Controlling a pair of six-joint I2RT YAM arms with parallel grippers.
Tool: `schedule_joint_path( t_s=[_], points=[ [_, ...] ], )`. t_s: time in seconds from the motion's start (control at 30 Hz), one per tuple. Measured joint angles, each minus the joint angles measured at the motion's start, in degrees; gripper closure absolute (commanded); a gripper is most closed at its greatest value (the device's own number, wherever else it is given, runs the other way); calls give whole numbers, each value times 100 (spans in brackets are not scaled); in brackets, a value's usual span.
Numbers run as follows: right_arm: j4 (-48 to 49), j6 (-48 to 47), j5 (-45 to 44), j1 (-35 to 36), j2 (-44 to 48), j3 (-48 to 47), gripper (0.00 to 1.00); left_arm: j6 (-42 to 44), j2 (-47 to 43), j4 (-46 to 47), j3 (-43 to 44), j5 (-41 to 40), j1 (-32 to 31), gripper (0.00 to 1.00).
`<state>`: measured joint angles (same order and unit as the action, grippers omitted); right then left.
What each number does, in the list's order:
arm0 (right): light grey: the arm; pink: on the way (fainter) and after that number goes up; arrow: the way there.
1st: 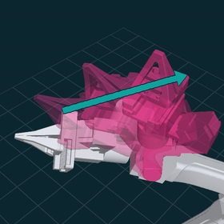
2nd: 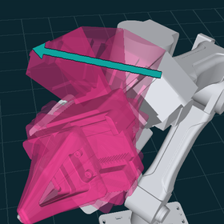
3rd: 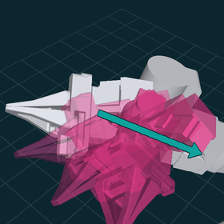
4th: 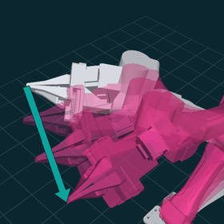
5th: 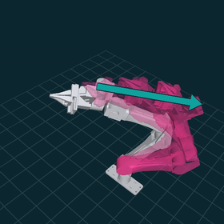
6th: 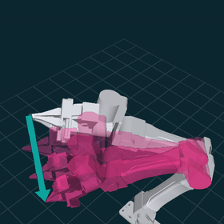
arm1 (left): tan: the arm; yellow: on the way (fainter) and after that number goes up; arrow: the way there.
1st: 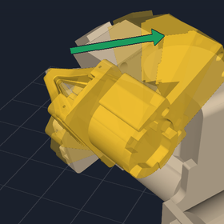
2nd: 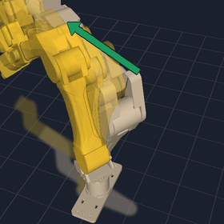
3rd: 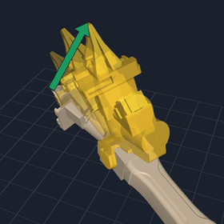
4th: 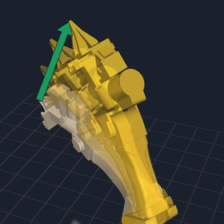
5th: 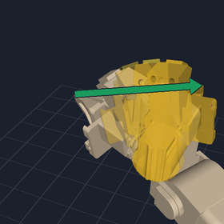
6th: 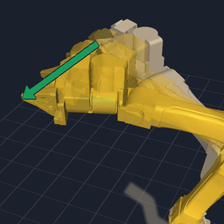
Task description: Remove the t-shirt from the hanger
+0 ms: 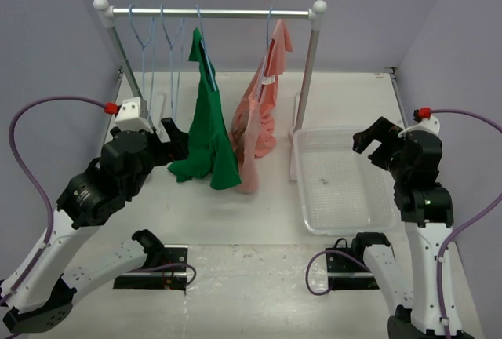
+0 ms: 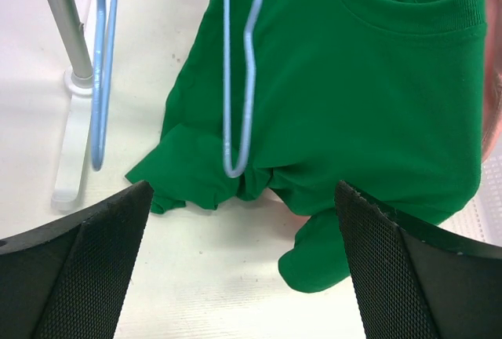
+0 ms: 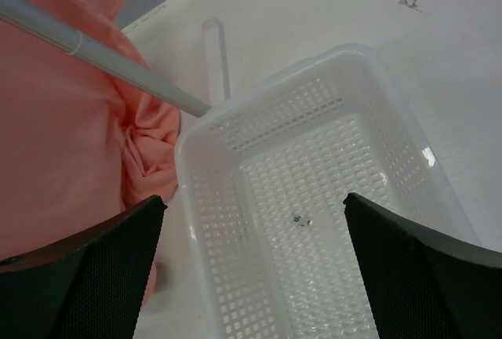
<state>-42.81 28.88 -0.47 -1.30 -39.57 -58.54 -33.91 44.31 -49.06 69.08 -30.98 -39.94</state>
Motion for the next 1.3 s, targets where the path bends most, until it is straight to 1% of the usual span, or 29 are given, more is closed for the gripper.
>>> schedule_joint_path(
  t_s=[0.13,0.3,0.43,0.5,0.67,0.77,0.83,0.97,1.03,1.17,1.3],
  points=[
    [11,-28,42,0,48,0,1,0,-2,-2,11,-17,0,0],
    [400,-133,656,0,341,153,1,2,74,-39,151,-7,0,0],
    [713,-151,1193,11,315,122,1,37,326,-92,531,103,0,0],
    [798,-168,1410,39,175,50,1,118,566,-157,903,243,0,0],
    [922,-216,1530,70,-22,13,1,518,1460,-168,2216,927,0,0],
    [951,-238,1519,70,-17,13,1,826,2149,-31,3174,1598,0,0],
    [981,-256,1508,70,-11,15,1,988,2551,175,3574,1982,0,0],
    [999,-273,1491,70,-57,15,1,1250,3180,439,3982,2498,-17,0],
    [994,-289,1488,70,-59,17,1,1370,3534,584,4159,2597,-22,0],
    [1014,-304,1462,70,-44,28,1,1676,4345,907,4564,2428,-33,0],
    [1027,-315,1425,70,22,92,1,1923,4872,1217,4686,2409,-31,2]
  ],
)
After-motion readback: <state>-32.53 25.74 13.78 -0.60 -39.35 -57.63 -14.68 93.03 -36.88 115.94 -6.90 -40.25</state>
